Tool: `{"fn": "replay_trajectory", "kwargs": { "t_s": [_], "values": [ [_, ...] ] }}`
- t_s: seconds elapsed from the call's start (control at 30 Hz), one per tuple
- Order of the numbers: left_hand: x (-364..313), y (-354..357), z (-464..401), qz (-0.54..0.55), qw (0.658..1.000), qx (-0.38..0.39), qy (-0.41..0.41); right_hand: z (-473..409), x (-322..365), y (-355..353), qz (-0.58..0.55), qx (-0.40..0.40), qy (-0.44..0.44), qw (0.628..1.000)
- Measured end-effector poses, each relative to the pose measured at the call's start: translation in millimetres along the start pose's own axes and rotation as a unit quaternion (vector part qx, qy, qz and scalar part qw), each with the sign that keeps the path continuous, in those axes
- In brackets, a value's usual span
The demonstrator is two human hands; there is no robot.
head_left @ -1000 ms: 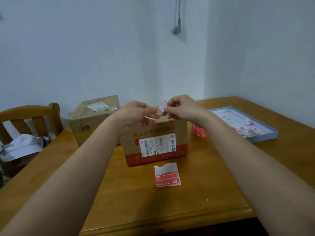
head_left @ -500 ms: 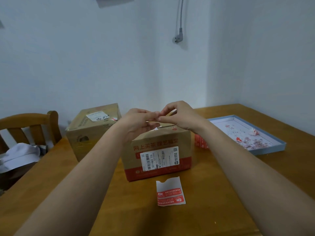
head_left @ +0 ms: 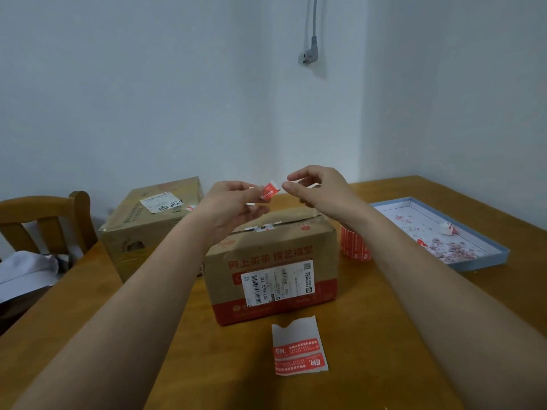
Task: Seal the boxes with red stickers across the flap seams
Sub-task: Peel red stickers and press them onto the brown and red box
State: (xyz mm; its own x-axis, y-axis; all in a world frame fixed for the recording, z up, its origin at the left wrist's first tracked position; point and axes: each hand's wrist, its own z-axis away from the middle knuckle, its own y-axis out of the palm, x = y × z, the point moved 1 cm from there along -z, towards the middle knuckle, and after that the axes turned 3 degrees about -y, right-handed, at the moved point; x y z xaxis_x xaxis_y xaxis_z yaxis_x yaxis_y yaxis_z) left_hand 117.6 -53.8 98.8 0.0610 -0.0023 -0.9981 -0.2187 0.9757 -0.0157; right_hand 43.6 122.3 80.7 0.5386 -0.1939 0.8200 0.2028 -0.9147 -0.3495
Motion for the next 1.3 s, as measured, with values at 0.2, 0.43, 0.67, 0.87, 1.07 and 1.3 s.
{"fn": "replay_trajectory", "kwargs": {
  "t_s": [0.2, 0.43, 0.67, 0.87, 1.07, 1.3],
  "values": [
    [4.4, -6.4, -5.9, -0.034, 0.999, 0.022, -0.015, -4.1, -5.6, 8.8, -0.002, 0.013, -0.001, 1.000],
    [5.8, -13.5, -9.0, -0.037, 0.999, 0.026, -0.014, -7.1, -3.9, 21.1, -0.027, 0.056, 0.010, 0.998],
    [6.8, -18.9, -10.7, -0.069, 0.997, 0.025, -0.020, -13.1, -4.2, 30.4, -0.002, -0.009, -0.023, 1.000],
    [9.2, -21.5, -12.1, -0.060, 0.998, -0.018, -0.019, -12.8, -9.1, 28.7, 0.011, -0.011, -0.010, 1.000],
    [13.8, -20.7, -15.7, -0.043, 0.998, -0.043, -0.023, -8.4, -10.9, 27.5, 0.033, 0.001, -0.001, 0.999],
    [18.5, -23.8, -20.5, -0.031, 0.996, -0.075, -0.030, -5.0, -11.6, 26.6, 0.028, 0.016, 0.018, 0.999]
  ]
}}
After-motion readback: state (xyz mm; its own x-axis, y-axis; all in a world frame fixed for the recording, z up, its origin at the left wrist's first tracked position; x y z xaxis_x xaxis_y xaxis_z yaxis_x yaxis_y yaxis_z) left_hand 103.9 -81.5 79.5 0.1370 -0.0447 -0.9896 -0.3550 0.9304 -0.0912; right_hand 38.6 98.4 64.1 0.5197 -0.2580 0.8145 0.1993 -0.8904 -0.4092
